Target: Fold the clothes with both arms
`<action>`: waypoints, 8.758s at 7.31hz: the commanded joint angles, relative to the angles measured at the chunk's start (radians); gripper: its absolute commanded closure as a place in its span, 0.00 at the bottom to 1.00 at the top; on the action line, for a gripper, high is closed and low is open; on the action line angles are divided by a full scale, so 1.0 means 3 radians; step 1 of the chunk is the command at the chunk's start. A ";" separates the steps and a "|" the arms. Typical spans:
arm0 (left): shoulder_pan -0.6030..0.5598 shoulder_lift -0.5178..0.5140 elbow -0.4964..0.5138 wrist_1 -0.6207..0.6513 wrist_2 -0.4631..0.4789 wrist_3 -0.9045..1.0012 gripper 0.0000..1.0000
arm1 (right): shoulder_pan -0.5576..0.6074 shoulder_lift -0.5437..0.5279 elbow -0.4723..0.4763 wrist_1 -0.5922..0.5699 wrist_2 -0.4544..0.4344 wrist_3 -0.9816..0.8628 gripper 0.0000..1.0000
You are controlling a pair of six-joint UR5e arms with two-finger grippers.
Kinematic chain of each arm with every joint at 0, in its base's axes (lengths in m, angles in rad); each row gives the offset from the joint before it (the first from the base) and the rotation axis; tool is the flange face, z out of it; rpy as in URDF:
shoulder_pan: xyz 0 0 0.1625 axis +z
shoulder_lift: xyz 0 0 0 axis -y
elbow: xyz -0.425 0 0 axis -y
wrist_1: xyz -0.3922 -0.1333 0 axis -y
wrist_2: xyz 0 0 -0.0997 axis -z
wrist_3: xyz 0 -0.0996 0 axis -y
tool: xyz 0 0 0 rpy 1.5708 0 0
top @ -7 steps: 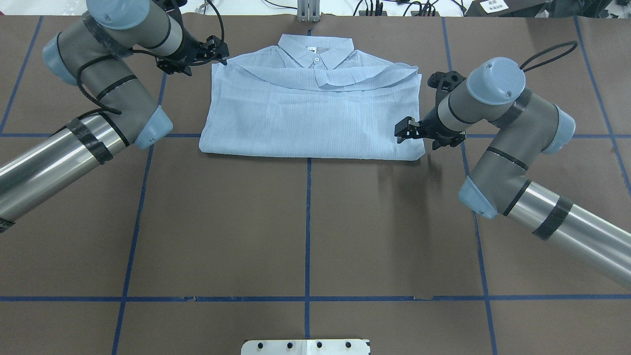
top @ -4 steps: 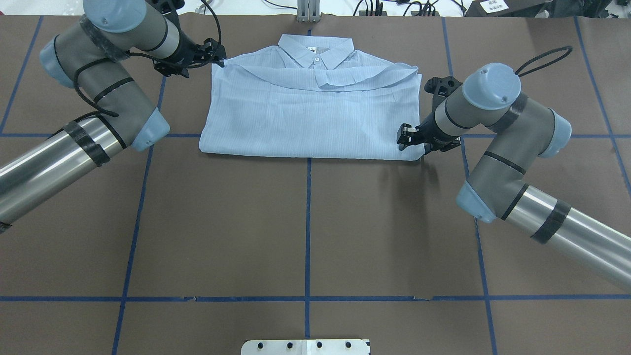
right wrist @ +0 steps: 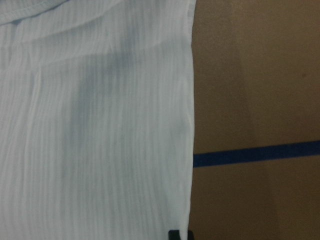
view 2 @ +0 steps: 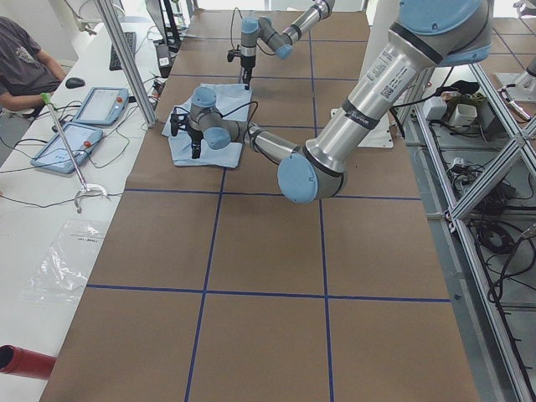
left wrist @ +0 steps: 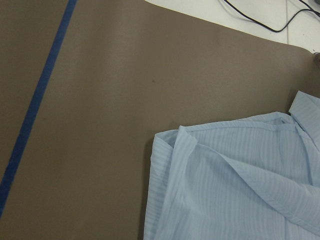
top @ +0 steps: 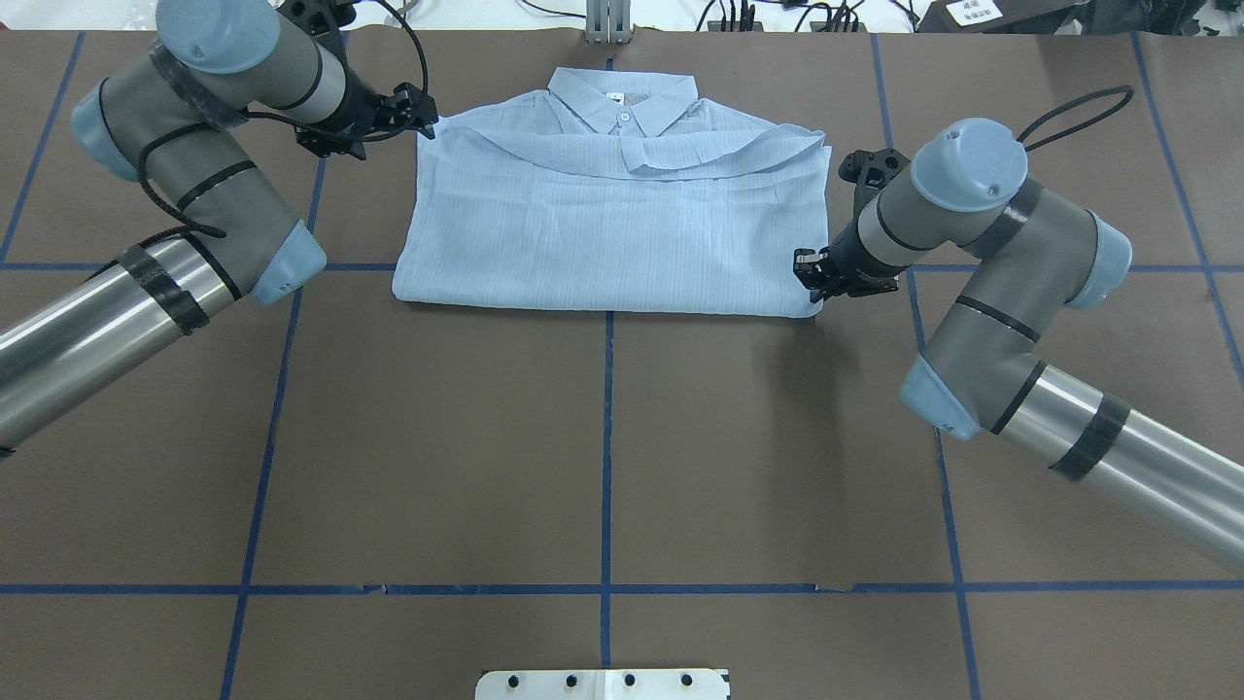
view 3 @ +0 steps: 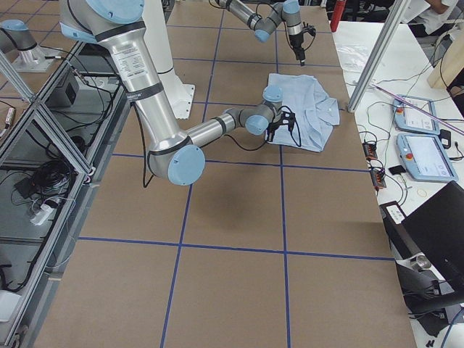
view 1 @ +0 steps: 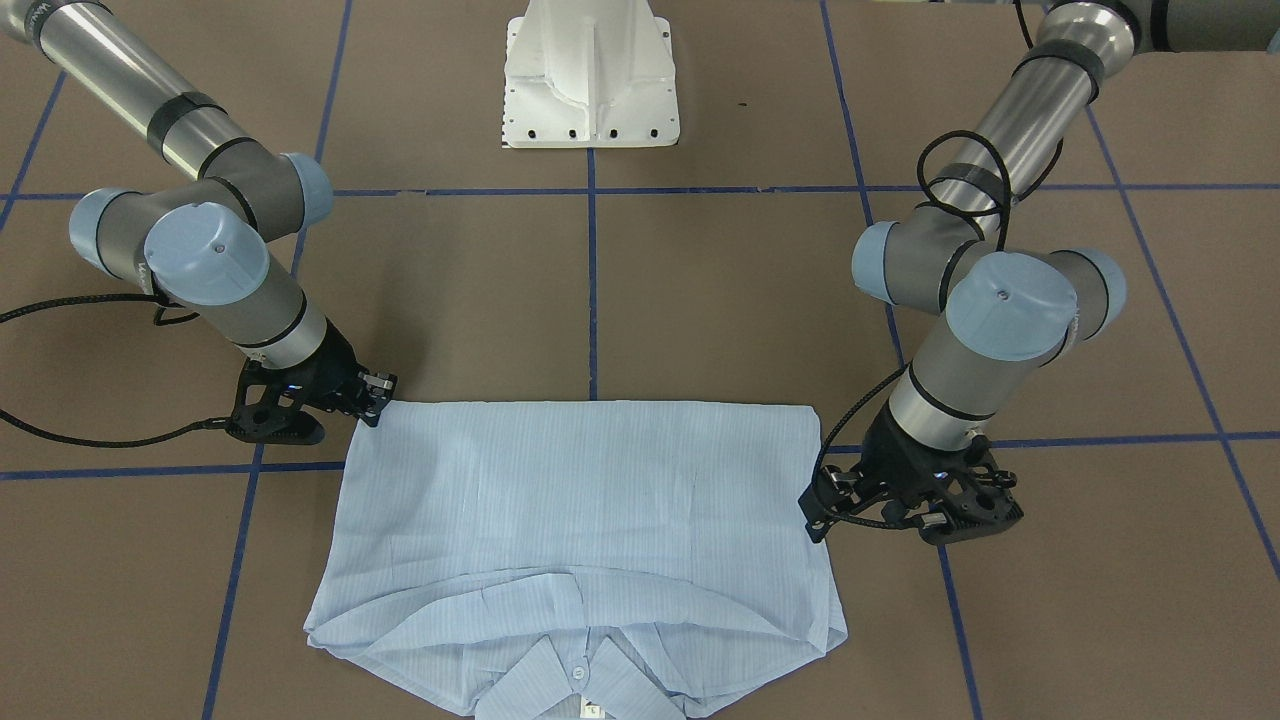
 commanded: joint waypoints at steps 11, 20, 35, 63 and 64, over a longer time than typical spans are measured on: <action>0.0495 0.0166 -0.0690 0.0090 0.0034 -0.0717 0.01 | -0.1252 -0.1170 0.2427 -0.0143 -0.0868 0.1083 0.00; 0.1315 0.0161 -0.0875 0.0494 0.0505 -0.1241 0.59 | -0.0810 -0.1026 0.2233 -0.0133 -0.0847 0.1042 0.00; 0.0512 -0.0923 0.1375 -0.0958 0.1073 -0.0452 0.01 | -0.0784 -0.0940 0.2075 -0.0138 -0.0898 0.1042 0.00; 0.0801 0.0721 -0.1678 0.0369 -0.0007 -0.0650 0.00 | -0.0845 -0.0208 0.1741 -0.1805 -0.0940 -0.0892 0.00; 0.1092 0.0820 -0.1921 0.0630 0.0151 -0.0820 0.00 | -0.0850 -0.0264 0.1793 -0.1800 -0.0828 -0.0678 0.00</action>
